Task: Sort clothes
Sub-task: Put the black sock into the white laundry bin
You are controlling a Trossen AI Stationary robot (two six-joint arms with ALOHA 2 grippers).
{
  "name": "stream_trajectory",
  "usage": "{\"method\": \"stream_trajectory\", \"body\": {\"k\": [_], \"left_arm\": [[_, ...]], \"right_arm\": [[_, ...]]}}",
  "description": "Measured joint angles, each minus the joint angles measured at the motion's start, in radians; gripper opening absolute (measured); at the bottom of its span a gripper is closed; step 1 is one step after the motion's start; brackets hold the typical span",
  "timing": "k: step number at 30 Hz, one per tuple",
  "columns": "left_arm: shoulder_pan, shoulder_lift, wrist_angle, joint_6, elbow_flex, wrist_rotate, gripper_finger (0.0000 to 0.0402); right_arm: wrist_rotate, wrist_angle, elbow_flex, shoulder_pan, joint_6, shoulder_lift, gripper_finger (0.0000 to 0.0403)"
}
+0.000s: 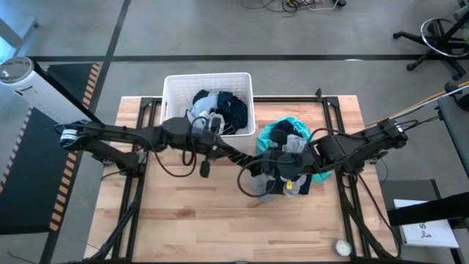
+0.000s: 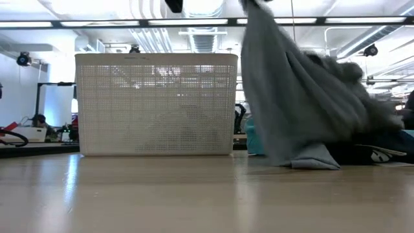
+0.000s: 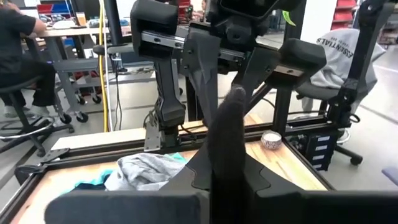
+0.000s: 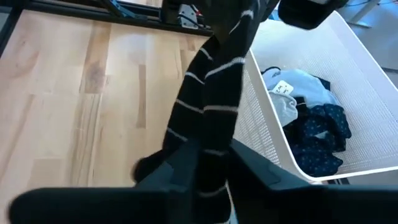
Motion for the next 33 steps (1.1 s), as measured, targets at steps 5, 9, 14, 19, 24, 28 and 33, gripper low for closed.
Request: {"method": "stream_trajectory", "body": {"k": [5,9,14,19,24,28,33], "left_arm": [[0.0,-0.023,-0.046,0.033,0.022,-0.005,0.0002],[0.0,-0.061,-0.089,0.064,0.031,-0.068,0.0001],[0.002,-0.124,-0.196,0.122,0.031,-0.262,0.0001],[0.031,-0.167,-0.287,0.145,0.03,-0.38,0.0001],[0.102,-0.191,-0.302,0.162,0.029,-0.403,0.0],[0.186,-0.204,-0.306,0.174,0.029,-0.404,0.0],[0.318,-0.209,-0.352,0.18,0.029,-0.405,0.0]], "right_arm": [[0.003,0.0,0.0,0.017,0.001,-0.001,0.0144],[0.045,-0.009,0.004,0.035,0.008,-0.004,0.0191],[0.054,-0.034,0.032,0.053,0.01,-0.007,0.0232],[0.055,-0.045,0.058,0.066,0.008,-0.01,0.0251],[0.054,-0.06,0.063,0.068,0.014,-0.01,0.0245],[0.055,-0.09,0.063,0.076,0.034,-0.01,0.0234],[0.053,-0.126,0.063,0.092,0.078,-0.008,0.0222]]}}
